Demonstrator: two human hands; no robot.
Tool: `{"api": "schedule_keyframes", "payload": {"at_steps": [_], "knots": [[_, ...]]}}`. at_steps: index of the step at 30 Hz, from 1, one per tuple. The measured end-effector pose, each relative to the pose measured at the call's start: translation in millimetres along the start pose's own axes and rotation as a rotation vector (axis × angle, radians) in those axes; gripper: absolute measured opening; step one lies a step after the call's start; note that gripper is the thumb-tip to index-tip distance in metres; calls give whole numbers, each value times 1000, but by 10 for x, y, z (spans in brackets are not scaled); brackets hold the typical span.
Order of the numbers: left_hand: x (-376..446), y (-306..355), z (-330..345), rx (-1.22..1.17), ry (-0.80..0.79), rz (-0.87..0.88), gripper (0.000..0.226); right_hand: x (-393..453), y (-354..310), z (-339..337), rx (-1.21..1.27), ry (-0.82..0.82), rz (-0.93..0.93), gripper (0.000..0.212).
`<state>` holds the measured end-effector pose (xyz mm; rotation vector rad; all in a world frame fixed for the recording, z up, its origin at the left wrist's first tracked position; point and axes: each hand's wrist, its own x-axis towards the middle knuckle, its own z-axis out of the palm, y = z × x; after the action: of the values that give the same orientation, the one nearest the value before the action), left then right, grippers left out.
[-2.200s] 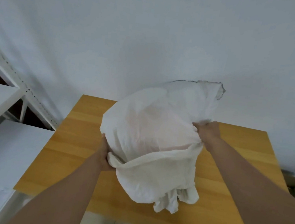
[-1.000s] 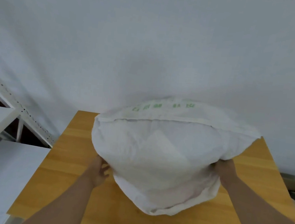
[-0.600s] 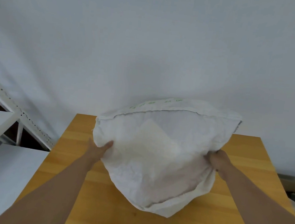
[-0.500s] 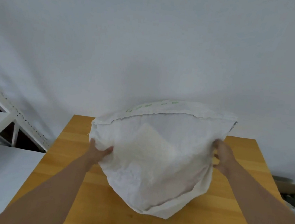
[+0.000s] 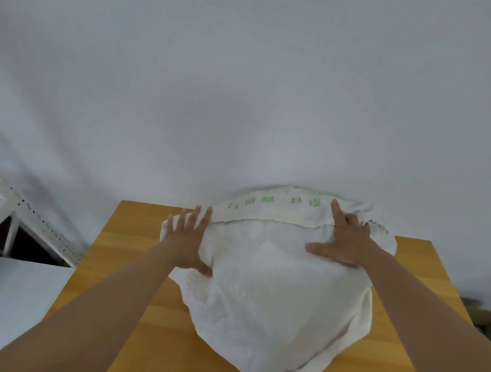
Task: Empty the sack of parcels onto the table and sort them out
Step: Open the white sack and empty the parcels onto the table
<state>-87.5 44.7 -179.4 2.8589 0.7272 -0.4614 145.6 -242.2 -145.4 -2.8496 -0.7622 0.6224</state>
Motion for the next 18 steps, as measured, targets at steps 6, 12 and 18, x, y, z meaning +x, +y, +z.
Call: {"api": "schedule_keyframes", "payload": {"at_steps": [6,12,18], "knots": [[248,153,59,15,-160,81,151,-44,38,-38,-47,-96,159,136],[290,255,40,-32,-137,118,132,-215,105,-110,67,-104,249,107],[354,273,-195,-310,-81,111,111,-157,153,-272,136,10,150,112]]}}
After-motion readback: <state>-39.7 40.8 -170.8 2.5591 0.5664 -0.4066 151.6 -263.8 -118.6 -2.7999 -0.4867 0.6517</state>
